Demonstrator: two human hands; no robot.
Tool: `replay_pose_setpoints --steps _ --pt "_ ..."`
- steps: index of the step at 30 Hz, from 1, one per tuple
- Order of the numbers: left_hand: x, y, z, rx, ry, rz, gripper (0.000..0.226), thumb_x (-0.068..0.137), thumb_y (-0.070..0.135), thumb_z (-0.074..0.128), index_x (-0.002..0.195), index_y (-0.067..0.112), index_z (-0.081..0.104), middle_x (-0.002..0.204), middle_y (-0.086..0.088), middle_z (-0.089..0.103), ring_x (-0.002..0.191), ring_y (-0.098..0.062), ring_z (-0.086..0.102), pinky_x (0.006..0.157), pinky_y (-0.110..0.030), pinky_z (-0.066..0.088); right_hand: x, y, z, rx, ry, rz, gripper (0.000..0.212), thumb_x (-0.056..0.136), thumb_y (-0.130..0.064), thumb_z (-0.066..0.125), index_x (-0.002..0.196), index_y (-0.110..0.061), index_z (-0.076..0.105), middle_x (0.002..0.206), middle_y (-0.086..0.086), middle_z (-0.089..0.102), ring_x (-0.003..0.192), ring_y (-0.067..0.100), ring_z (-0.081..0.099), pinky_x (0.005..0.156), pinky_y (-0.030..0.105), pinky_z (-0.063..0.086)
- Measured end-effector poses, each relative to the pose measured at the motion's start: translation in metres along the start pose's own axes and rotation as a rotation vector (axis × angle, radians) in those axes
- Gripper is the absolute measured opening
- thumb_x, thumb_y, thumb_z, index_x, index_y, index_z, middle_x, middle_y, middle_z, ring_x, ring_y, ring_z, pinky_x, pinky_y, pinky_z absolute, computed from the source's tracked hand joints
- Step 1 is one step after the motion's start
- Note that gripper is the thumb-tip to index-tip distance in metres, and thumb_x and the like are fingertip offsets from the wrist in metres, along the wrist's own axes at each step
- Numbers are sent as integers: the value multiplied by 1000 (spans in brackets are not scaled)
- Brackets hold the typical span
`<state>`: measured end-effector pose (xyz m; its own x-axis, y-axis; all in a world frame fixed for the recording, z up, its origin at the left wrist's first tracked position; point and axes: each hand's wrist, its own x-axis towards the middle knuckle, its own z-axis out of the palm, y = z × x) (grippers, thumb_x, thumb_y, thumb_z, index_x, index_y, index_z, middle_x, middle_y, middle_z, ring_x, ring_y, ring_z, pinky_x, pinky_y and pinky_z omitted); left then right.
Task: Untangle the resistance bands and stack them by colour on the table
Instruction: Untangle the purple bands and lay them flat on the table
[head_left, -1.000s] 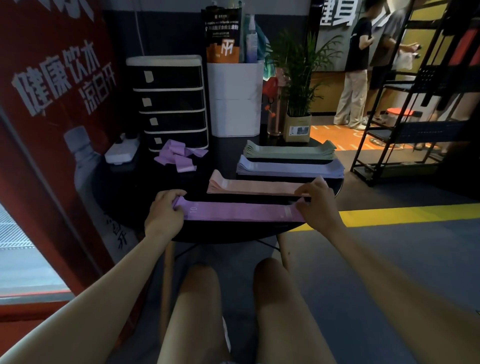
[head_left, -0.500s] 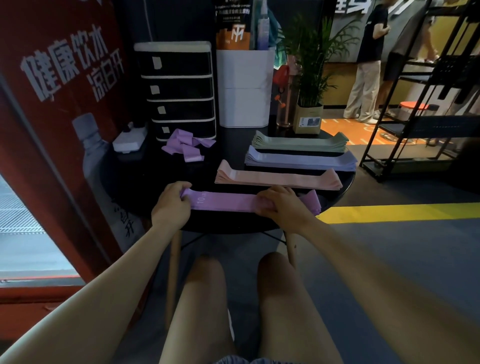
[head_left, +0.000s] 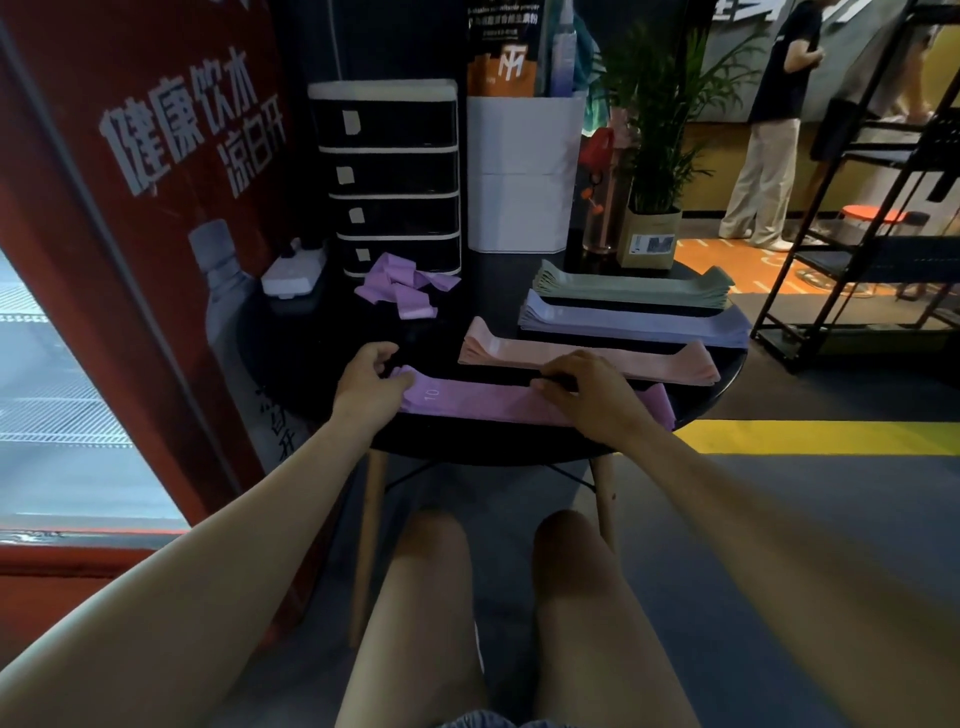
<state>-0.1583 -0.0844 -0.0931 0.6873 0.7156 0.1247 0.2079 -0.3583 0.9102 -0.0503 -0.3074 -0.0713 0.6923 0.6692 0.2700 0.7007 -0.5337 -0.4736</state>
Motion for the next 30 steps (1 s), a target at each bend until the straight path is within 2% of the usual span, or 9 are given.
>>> replay_pose_setpoints --steps 3,6,9,12,16,24,27,30 --pt "11 8 -5 10 15 33 39 88 15 61 126 14 52 132 -4 50 123 -16 46 93 -24 38 21 -18 -4 79 28 -5 31 93 -29 55 113 -7 64 115 7 62 106 21 57 80 21 39" --pt "30 16 -10 48 30 86 34 90 16 60 123 11 54 128 -4 53 119 -18 49 90 -23 38 50 -33 -3 170 2 1 27 94 -24 54 108 -5 65 110 9 66 104 21 60 78 18 41" --pt "52 20 -14 82 27 128 31 90 17 60 119 8 56 124 -6 56 115 -20 53 91 -24 39 83 -43 3 201 -12 1 23 92 -20 57 103 -2 65 99 10 67 90 21 61 79 26 45" --pt "75 20 -15 111 25 133 30 90 17 60 117 5 57 120 -9 58 112 -21 54 90 -24 40 116 -50 9 202 -17 -7 22 90 -19 60 99 -1 66 88 9 64 76 16 57 71 21 39" --pt "100 18 -11 124 33 155 28 90 14 59 116 3 57 118 -11 60 110 -21 55 89 -21 39 151 -55 17 200 -34 -10 24 89 -19 61 106 -2 66 107 12 67 100 22 61 79 21 41" --pt "149 3 -5 277 -4 230 27 89 17 60 115 12 59 123 -5 57 113 -17 55 89 -22 39 213 -47 46 176 -109 39 25 85 -15 65 108 -6 65 109 12 66 102 25 61 85 25 44" --pt "159 -7 -4 306 -13 243 28 89 14 60 117 12 58 125 -6 54 113 -17 54 89 -21 38 229 -45 60 139 -193 39 25 85 -14 65 108 -4 65 111 13 65 103 26 61 88 27 44" --pt "165 -18 0 304 -20 274 30 88 9 60 119 9 58 122 -7 55 106 -11 52 86 -15 34 239 -48 74 64 -305 4 37 84 -18 68 117 -4 60 120 12 60 109 25 57 94 26 42"
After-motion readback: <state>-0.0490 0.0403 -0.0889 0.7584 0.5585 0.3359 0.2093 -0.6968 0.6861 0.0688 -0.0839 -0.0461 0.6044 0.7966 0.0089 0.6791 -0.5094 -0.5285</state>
